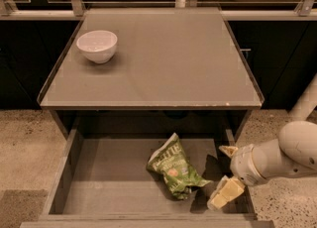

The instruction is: Place green jalapeno chip bag into top drawer

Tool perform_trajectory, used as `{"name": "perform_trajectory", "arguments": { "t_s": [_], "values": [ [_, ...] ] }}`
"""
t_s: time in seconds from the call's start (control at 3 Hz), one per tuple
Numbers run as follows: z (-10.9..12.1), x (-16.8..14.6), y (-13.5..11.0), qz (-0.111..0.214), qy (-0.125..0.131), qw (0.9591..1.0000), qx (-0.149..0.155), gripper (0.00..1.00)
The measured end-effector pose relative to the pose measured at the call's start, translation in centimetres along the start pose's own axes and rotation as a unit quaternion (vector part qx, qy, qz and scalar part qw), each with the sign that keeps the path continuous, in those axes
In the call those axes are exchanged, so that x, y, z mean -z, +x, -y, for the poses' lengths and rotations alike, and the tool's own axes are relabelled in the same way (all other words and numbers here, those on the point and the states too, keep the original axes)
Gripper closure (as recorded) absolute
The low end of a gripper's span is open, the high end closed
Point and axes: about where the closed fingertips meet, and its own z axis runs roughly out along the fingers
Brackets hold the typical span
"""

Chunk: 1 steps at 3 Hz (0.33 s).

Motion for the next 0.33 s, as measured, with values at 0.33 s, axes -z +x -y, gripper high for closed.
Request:
{"name": "perform_trajectory", "arguments": {
  "t_s": [0.33],
  "values": [
    [0.00,0.00,0.00,0.000,0.000,1.0000,0.000,0.00]
  ]
}}
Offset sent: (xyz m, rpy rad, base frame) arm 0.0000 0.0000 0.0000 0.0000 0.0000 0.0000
